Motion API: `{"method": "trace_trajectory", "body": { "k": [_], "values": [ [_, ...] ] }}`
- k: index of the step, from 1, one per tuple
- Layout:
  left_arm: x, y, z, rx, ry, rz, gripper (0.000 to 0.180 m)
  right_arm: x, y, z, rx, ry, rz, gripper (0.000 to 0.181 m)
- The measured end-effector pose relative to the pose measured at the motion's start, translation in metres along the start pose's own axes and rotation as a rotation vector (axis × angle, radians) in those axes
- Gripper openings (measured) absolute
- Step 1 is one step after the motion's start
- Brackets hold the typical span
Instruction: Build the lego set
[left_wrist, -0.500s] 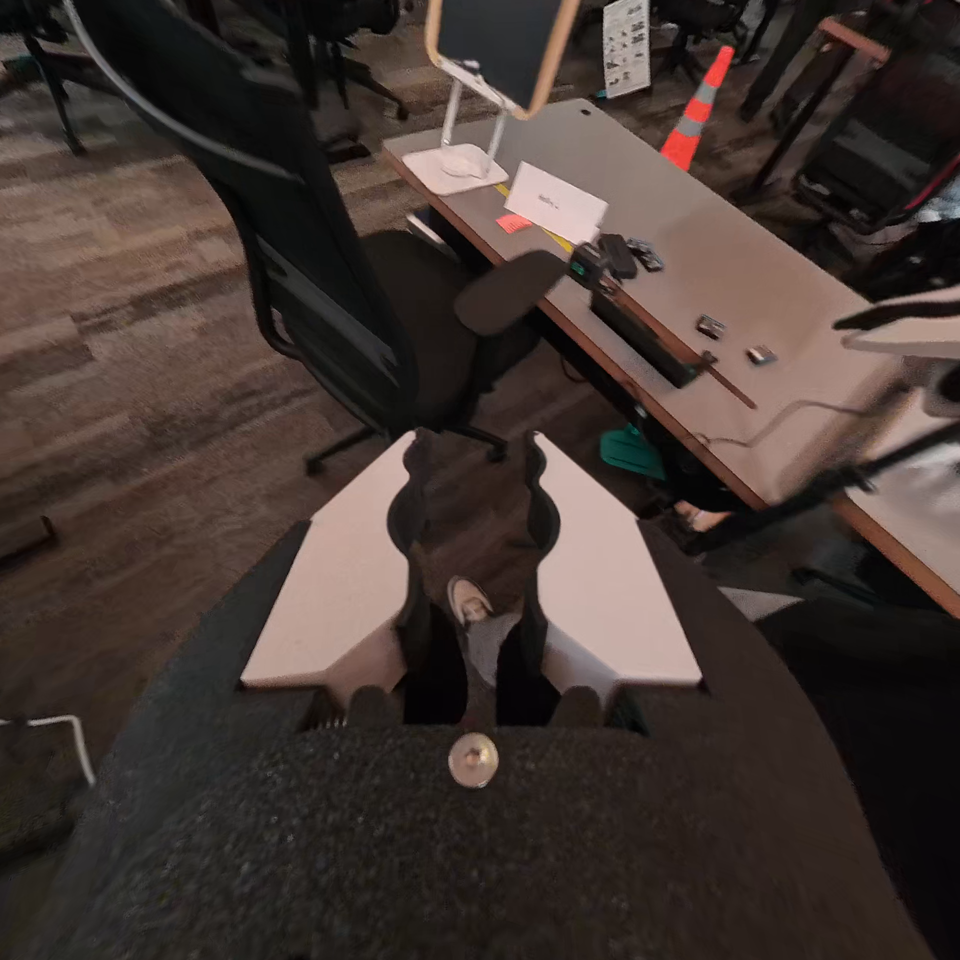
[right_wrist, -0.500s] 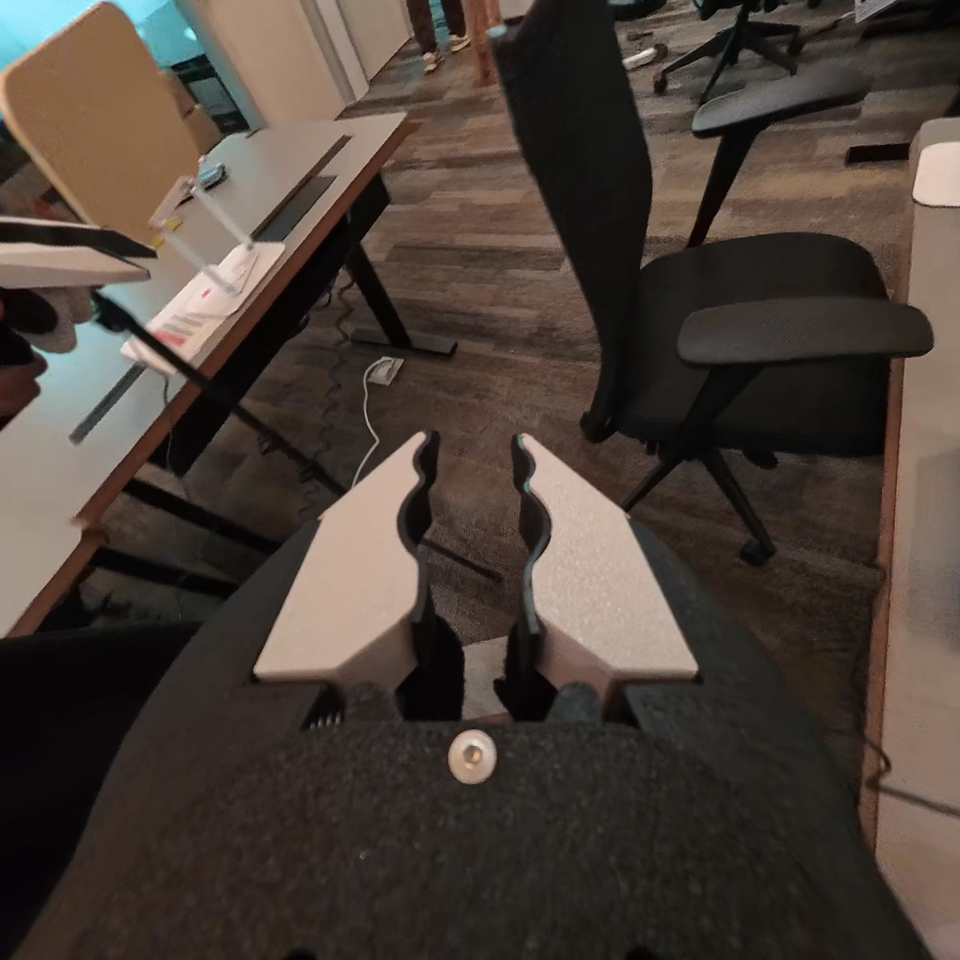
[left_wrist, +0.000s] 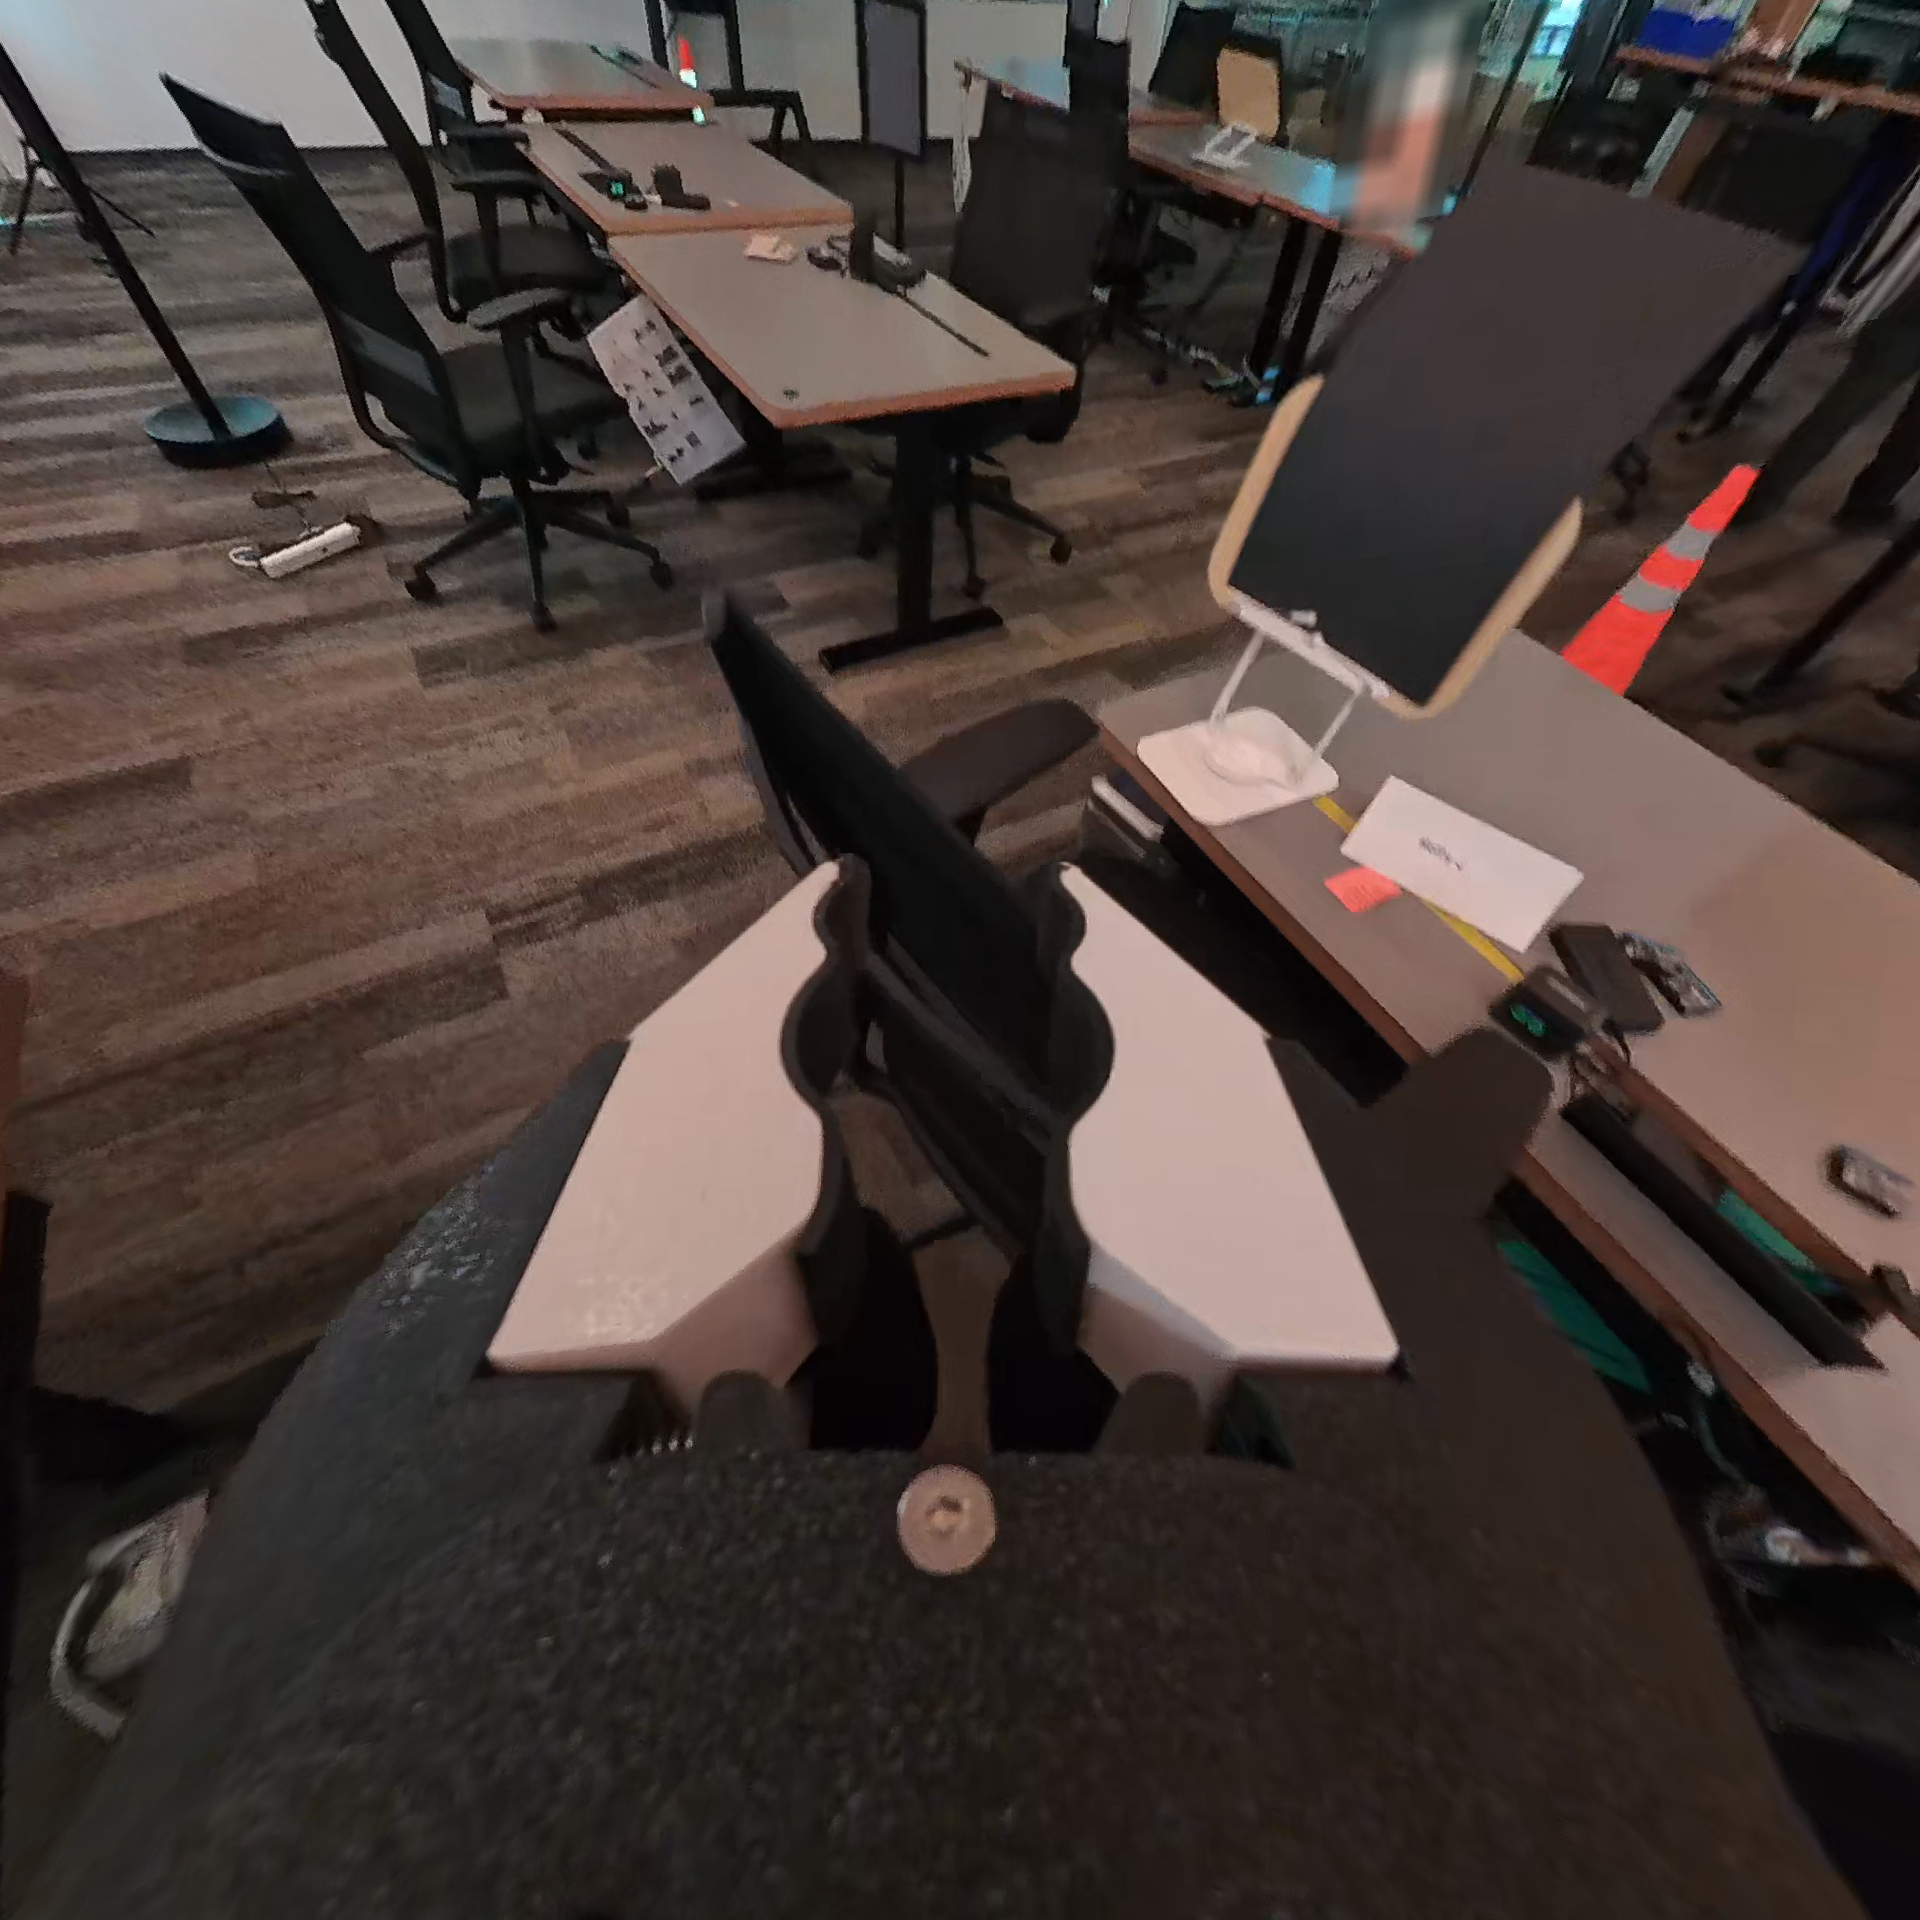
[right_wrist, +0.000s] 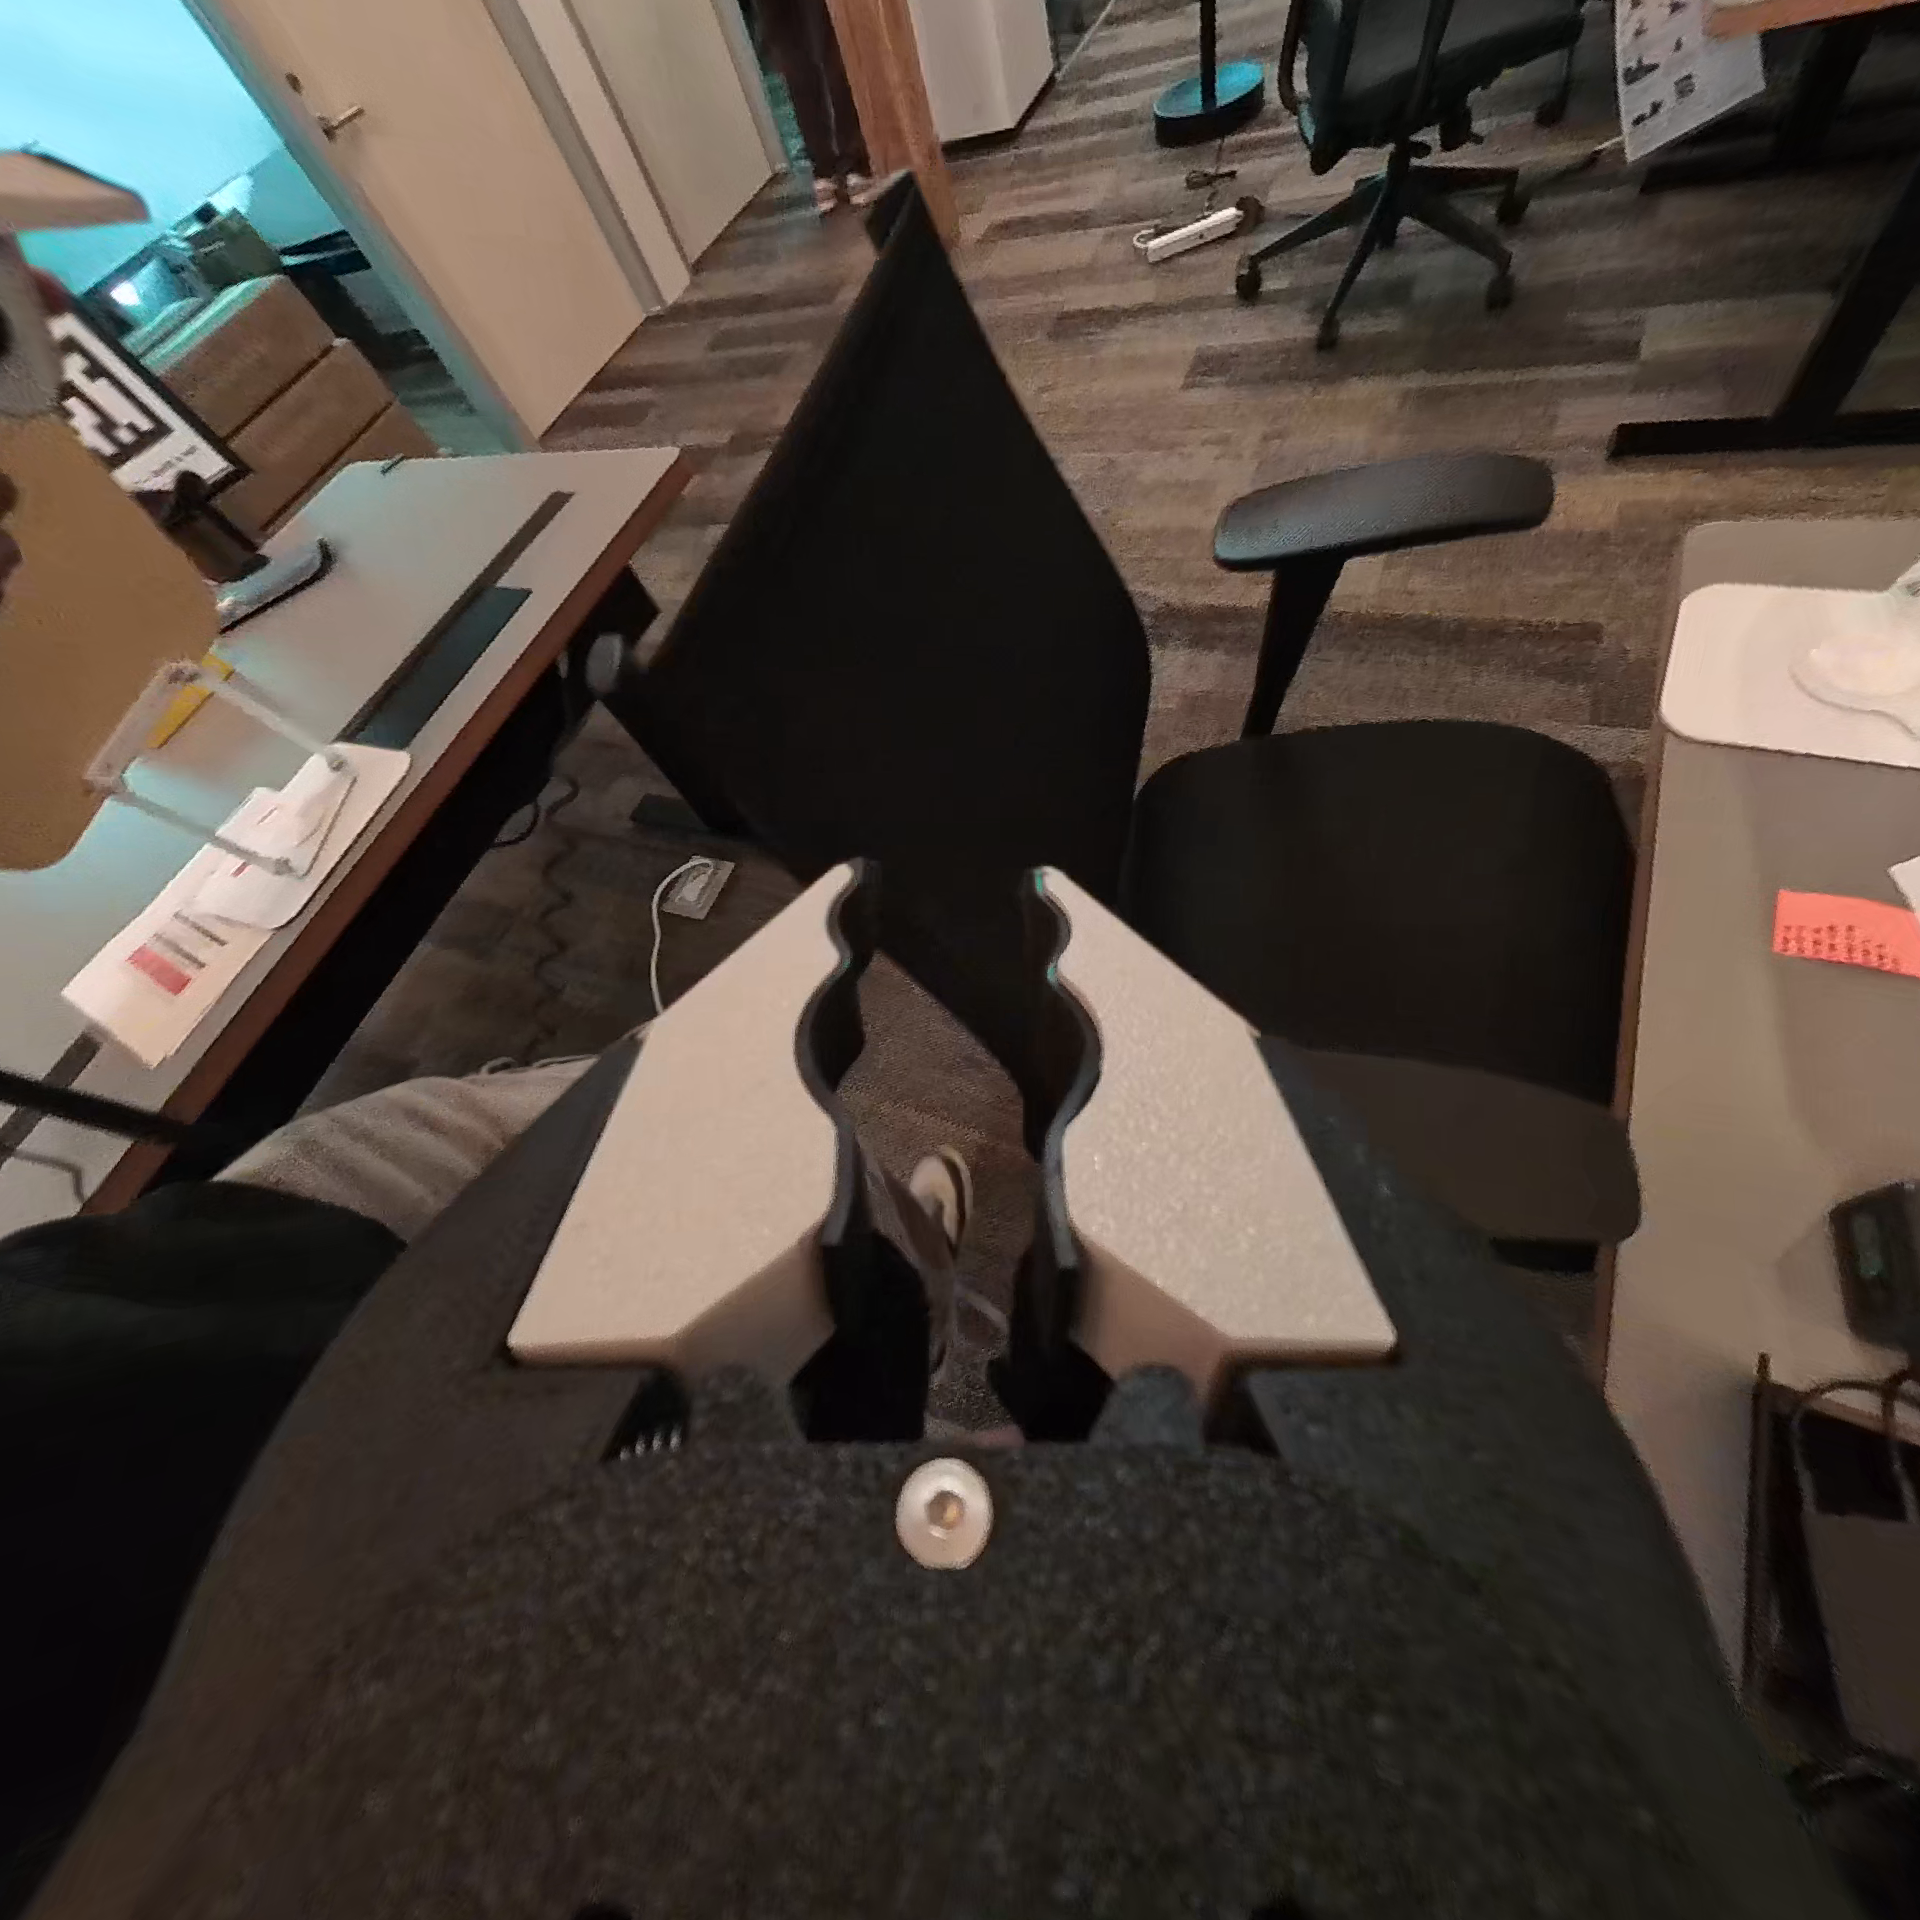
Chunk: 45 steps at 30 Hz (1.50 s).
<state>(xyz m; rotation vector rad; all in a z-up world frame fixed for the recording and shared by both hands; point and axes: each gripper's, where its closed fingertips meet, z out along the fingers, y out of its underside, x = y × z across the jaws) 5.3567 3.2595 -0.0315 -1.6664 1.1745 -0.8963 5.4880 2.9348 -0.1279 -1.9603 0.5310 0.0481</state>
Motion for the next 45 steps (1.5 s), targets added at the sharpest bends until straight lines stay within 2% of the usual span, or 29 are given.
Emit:
{"method": "trace_trajectory", "body": {
  "k": [1, 6, 12, 17, 21, 25, 29, 38, 41, 45],
  "values": [
    [-0.011, -0.01, 0.021, 0.018, 0.013, -0.01, 0.031, 0.005, -0.01, 0.007, -0.001, 0.014, -0.001, 0.028],
    [-0.075, -0.048, 0.135, 0.046, 0.065, -0.014, 0.031, 0.027, -0.055, 0.047, 0.034, 0.12, -0.001, 0.028],
    [-0.197, -0.062, 0.252, 0.011, 0.117, 0.053, 0.031, 0.032, -0.112, 0.165, 0.059, 0.252, 0.038, 0.028],
    [-0.317, -0.055, 0.302, -0.119, 0.131, 0.116, 0.031, 0.015, -0.187, 0.29, 0.103, 0.267, 0.15, 0.028],
    [-0.399, -0.051, 0.316, -0.187, 0.13, 0.101, 0.031, -0.001, -0.239, 0.397, -0.019, 0.225, 0.054, 0.028],
    [-0.454, -0.049, 0.344, -0.229, 0.146, 0.022, 0.031, -0.004, -0.286, 0.495, -0.063, 0.172, -0.003, 0.028],
    [-0.492, -0.058, 0.395, -0.262, 0.163, 0.004, 0.031, 0.021, -0.326, 0.578, -0.061, 0.161, 0.018, 0.028],
    [-0.561, -0.115, 0.602, -0.314, 0.206, 0.092, 0.031, 0.154, -0.408, 0.75, -0.021, 0.151, 0.101, 0.027],
    [-0.56, -0.157, 0.682, -0.343, 0.253, 0.083, 0.031, 0.196, -0.449, 0.794, 0.013, 0.122, 0.198, 0.027],
    [-0.541, -0.221, 0.794, -0.329, 0.357, 0.079, 0.03, 0.258, -0.493, 0.842, 0.021, 0.177, 0.174, 0.027]
  ]
}}
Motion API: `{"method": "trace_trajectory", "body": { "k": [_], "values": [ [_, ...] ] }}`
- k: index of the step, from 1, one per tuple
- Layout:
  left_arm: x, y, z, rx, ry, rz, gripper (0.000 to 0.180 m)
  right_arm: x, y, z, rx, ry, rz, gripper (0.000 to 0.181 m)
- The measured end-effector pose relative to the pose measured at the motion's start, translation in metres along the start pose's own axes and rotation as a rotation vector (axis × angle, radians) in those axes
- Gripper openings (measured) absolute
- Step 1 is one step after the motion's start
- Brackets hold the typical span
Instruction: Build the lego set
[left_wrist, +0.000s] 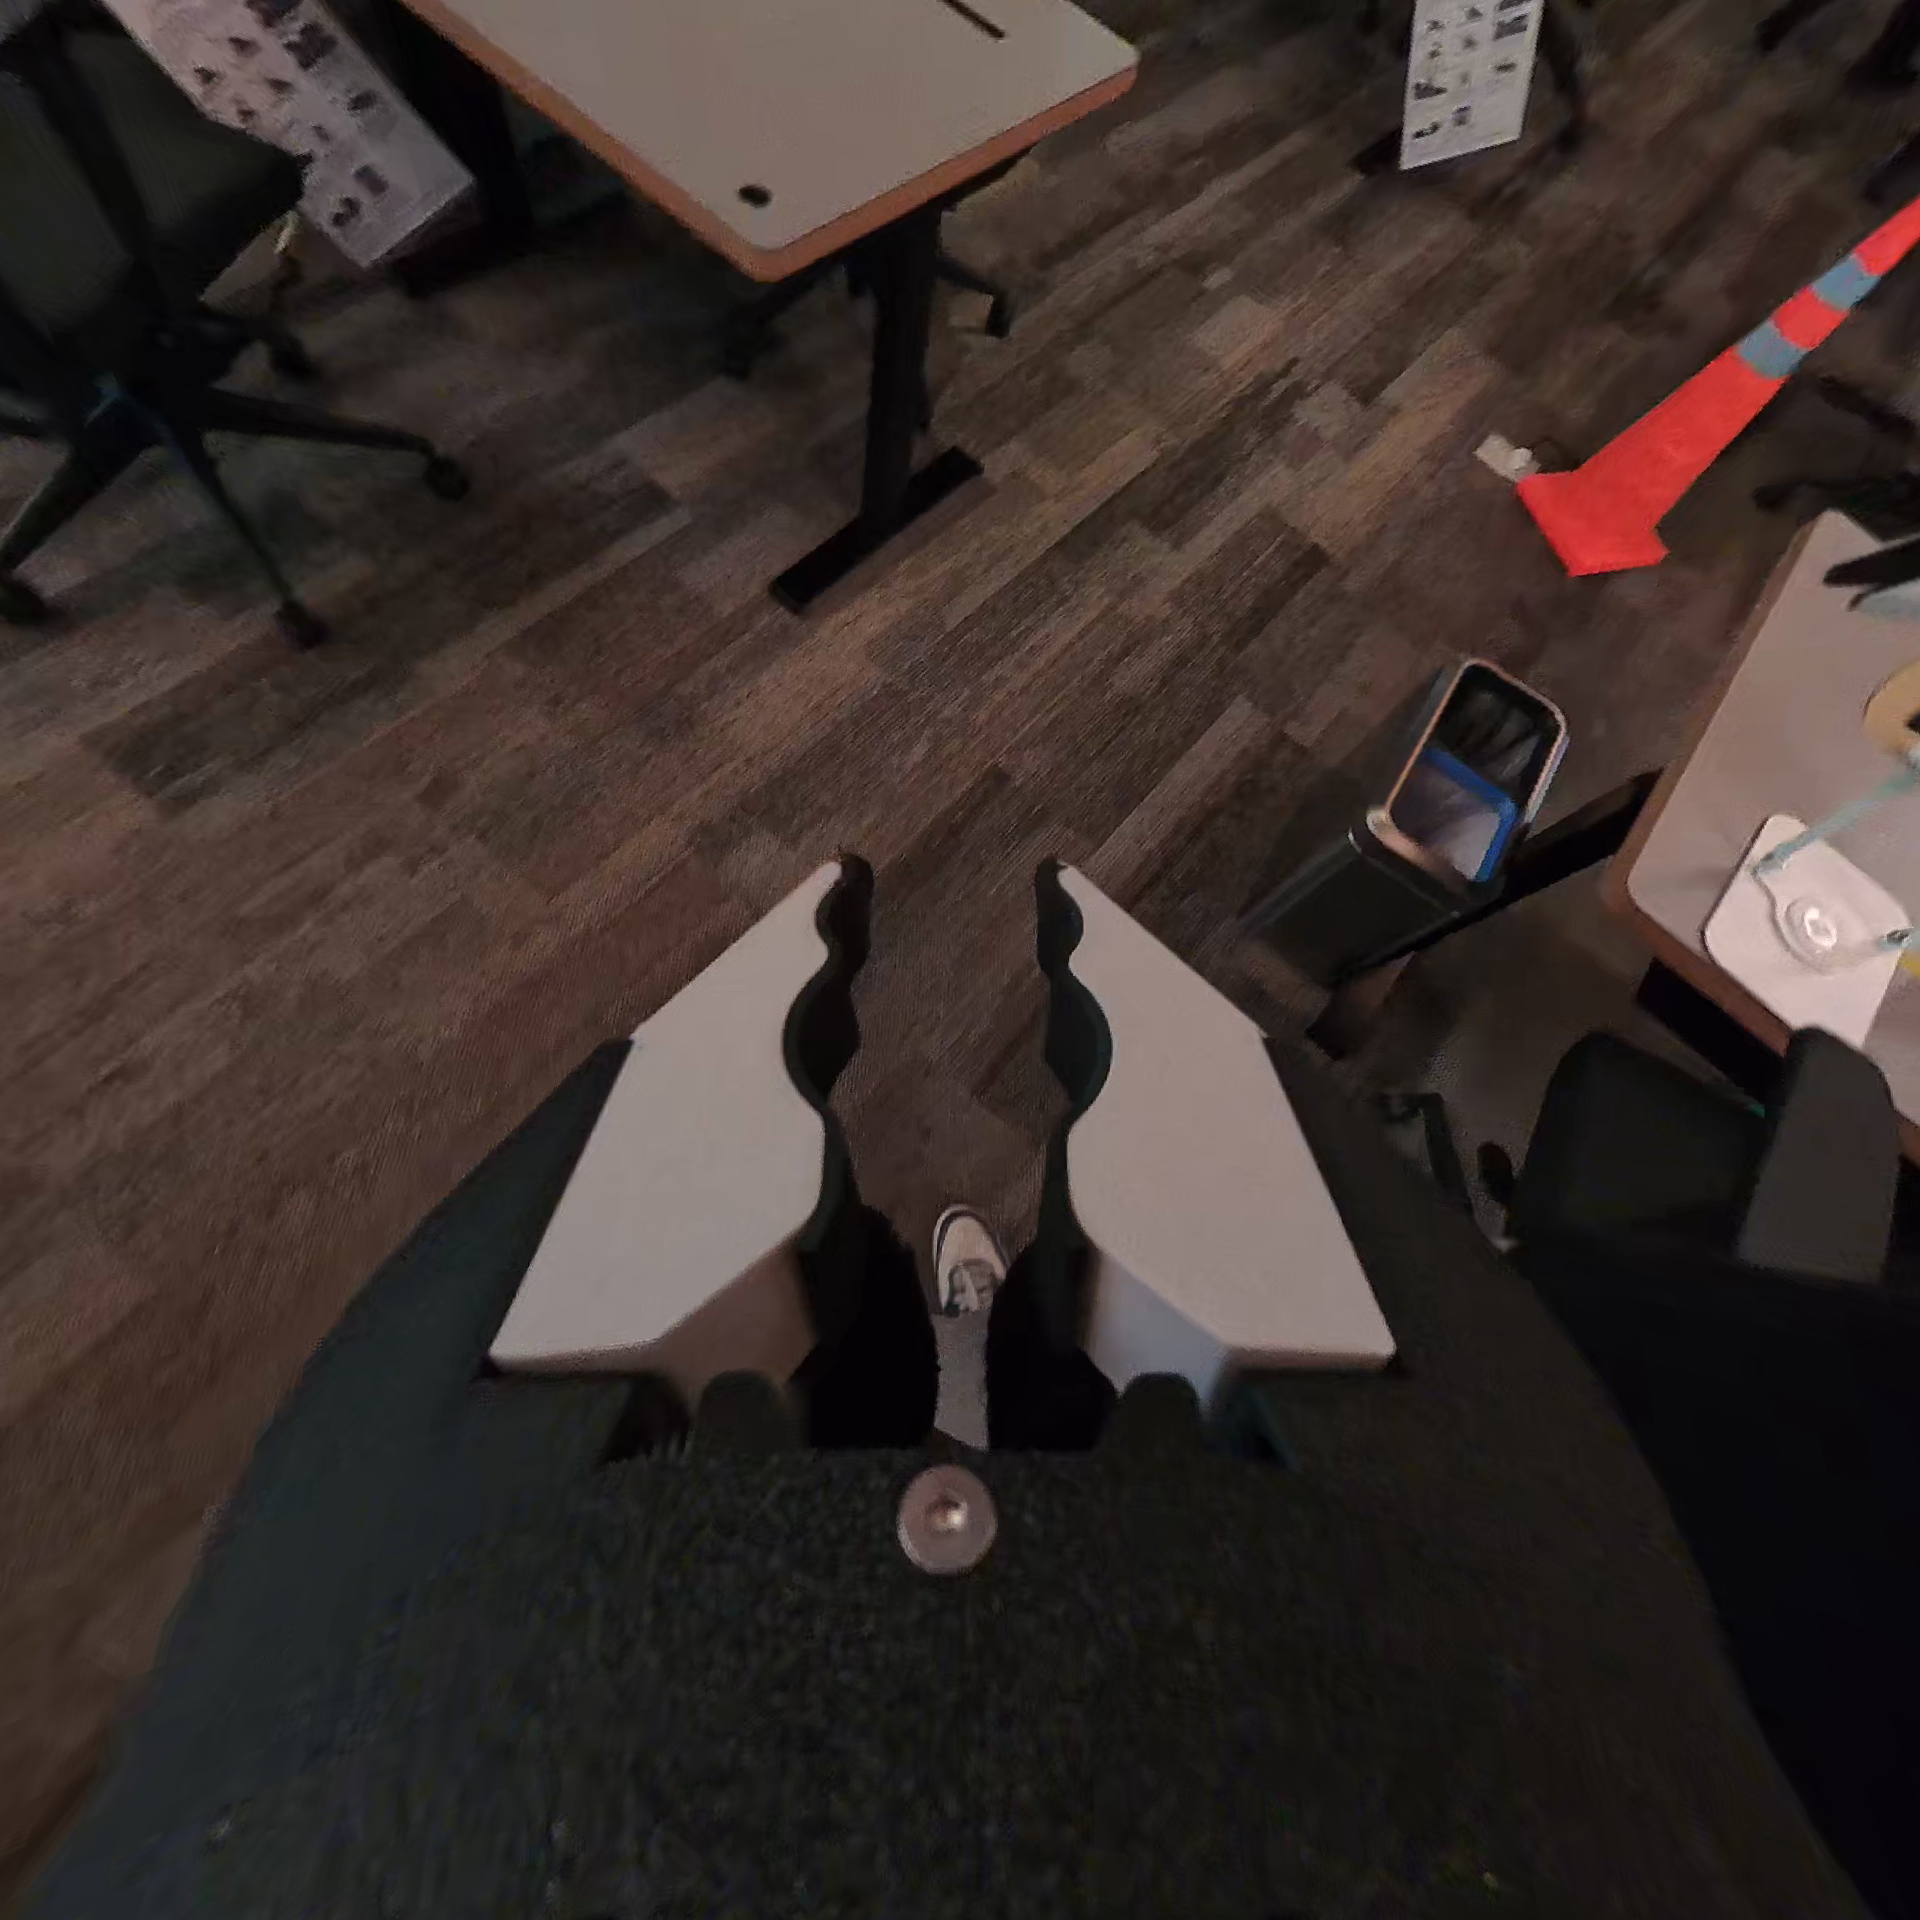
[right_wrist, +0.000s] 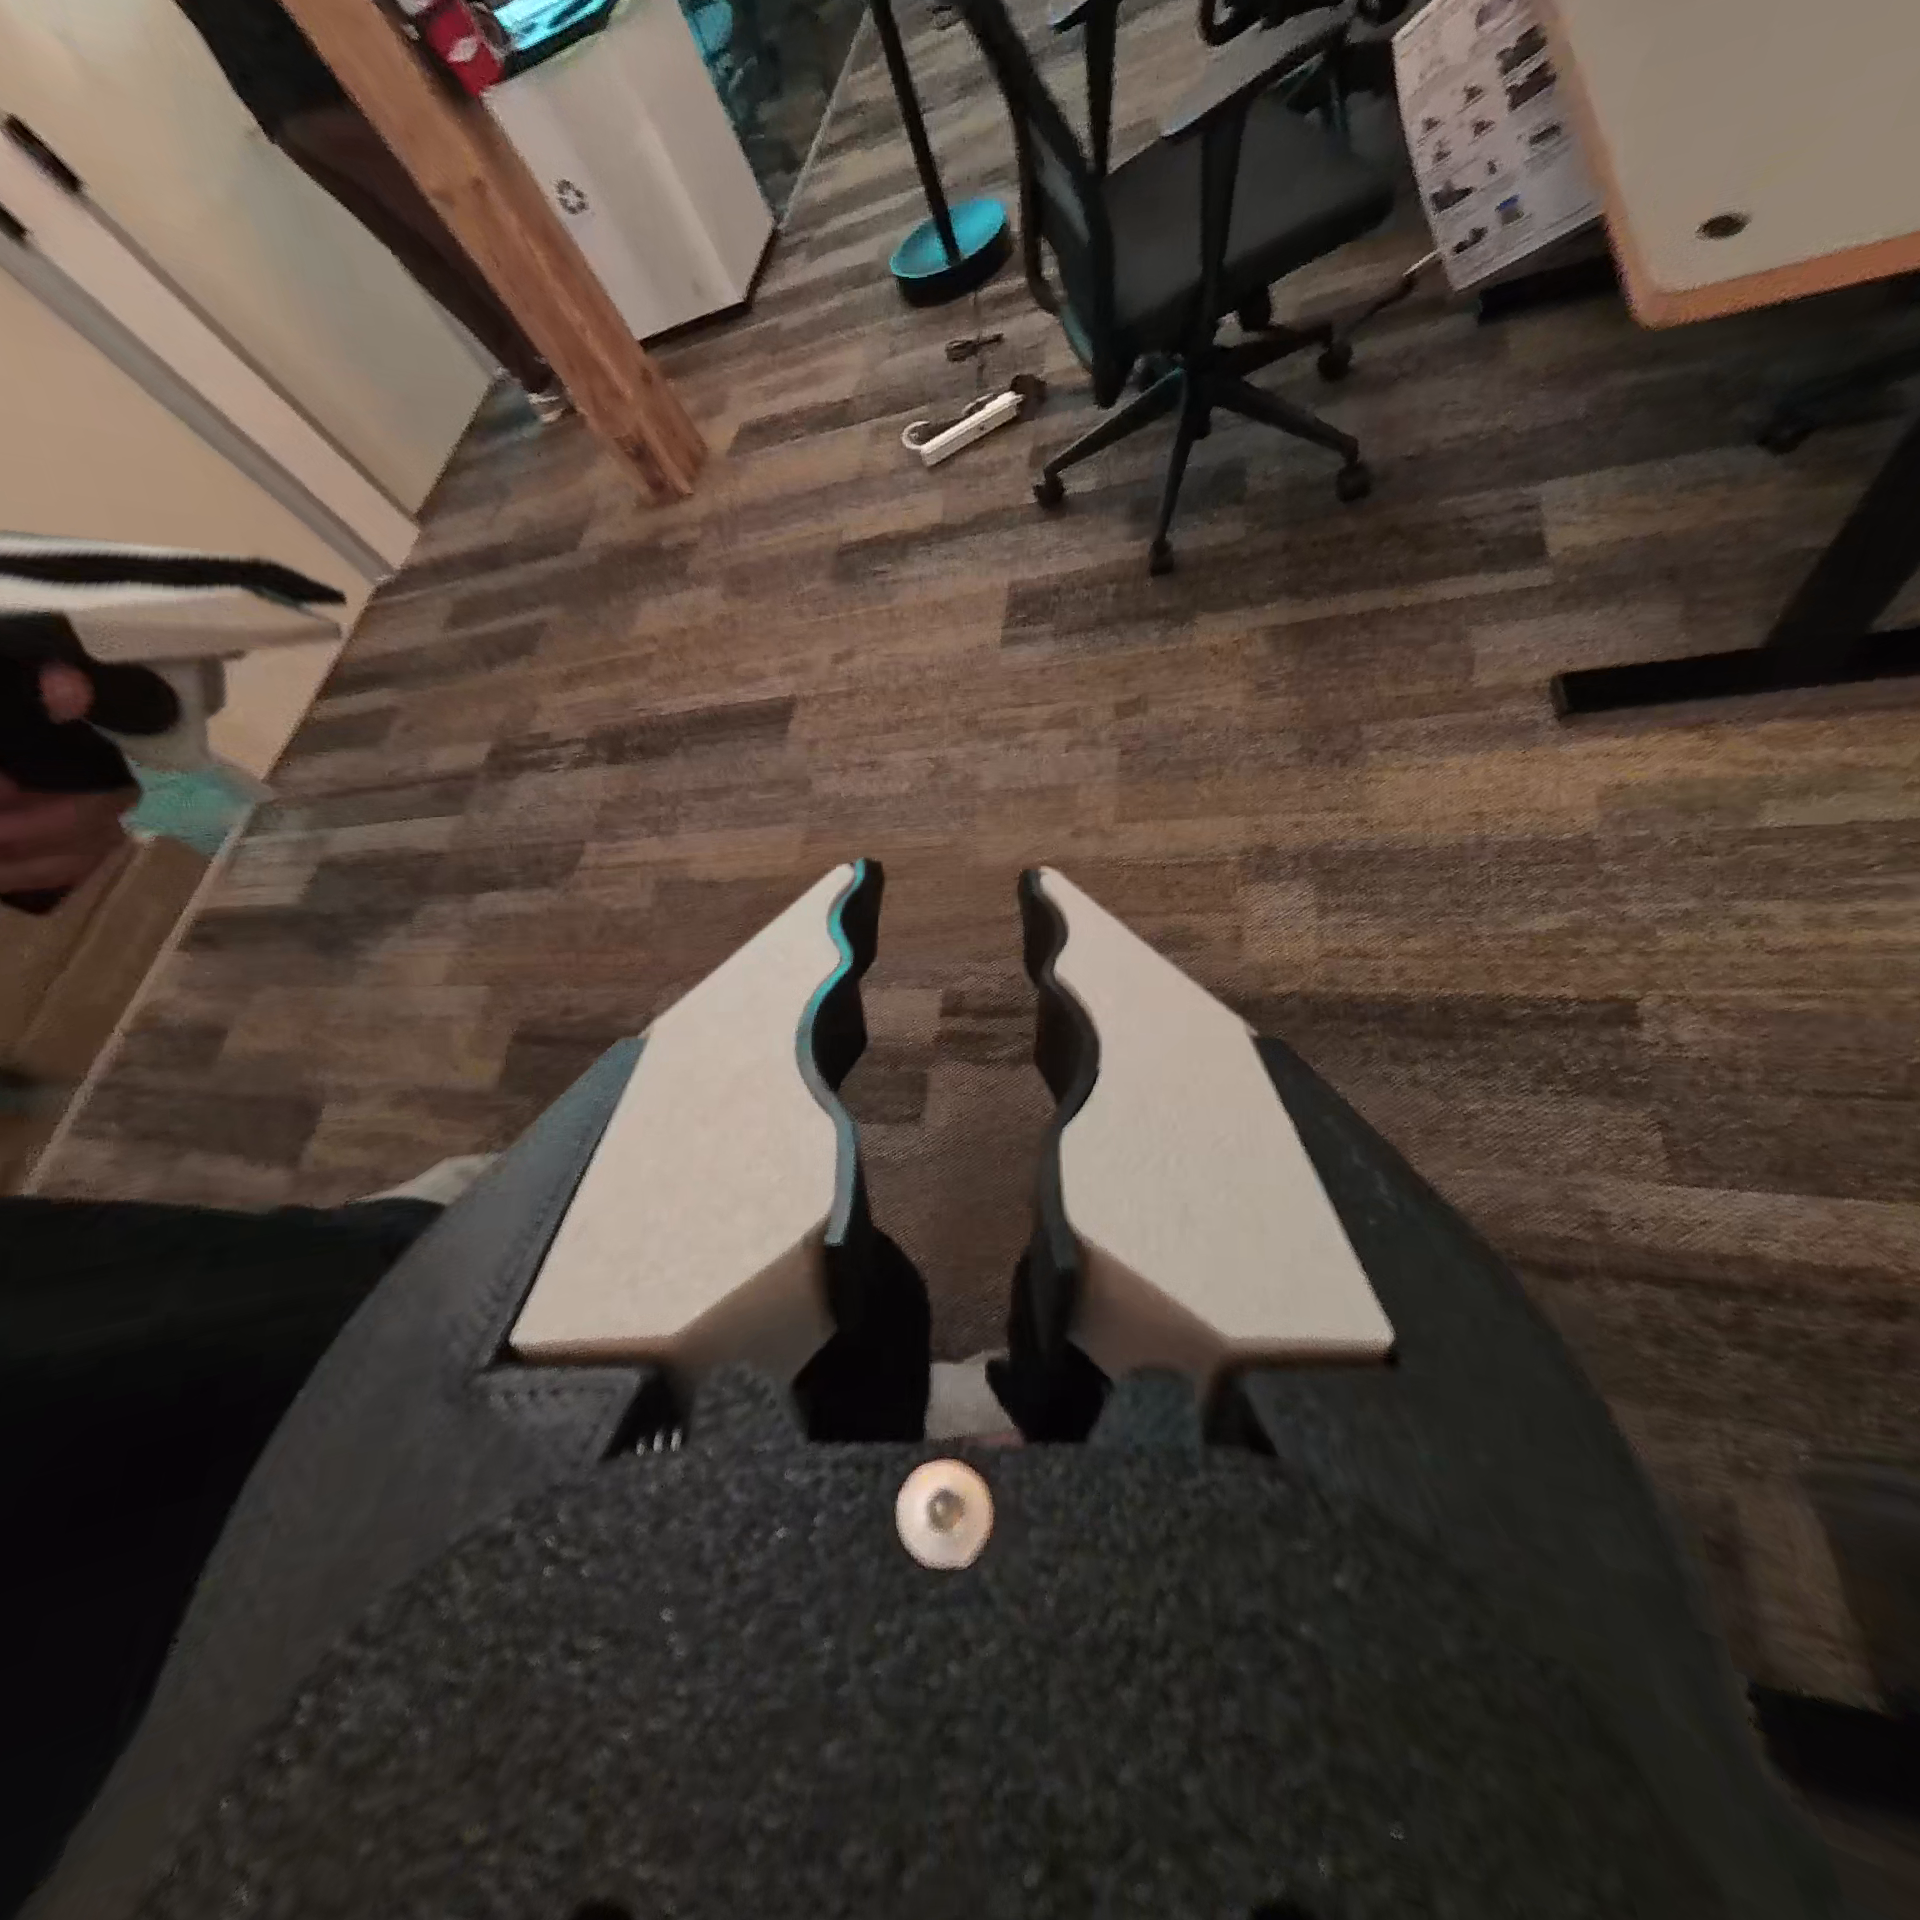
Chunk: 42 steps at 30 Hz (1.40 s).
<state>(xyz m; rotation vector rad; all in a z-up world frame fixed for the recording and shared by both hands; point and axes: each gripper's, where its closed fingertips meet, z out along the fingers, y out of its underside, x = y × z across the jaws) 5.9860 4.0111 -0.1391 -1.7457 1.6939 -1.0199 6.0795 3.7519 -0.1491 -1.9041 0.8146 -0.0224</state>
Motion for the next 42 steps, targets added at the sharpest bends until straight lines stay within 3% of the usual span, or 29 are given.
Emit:
{"method": "trace_trajectory", "body": {
  "k": [13, 21, 31, 42],
  "values": [
    [-0.087, -0.258, 0.337, -0.005, 0.211, 0.214, 0.029, 0.214, -0.119, 0.113, 0.106, 0.281, 0.175, 0.026],
    [-0.09, -0.417, 0.51, -0.026, 0.363, 0.31, 0.027, 0.333, -0.239, 0.12, 0.181, 0.555, 0.145, 0.023],
    [0.04, -0.533, 0.699, -0.009, 0.547, 0.417, 0.027, 0.533, -0.311, 0.174, 0.215, 0.578, 0.236, 0.023],
    [0.251, -0.626, 0.918, -0.164, 0.634, 0.455, 0.027, 0.845, -0.397, 0.105, 0.149, 0.611, 0.15, 0.023]
  ]
}}
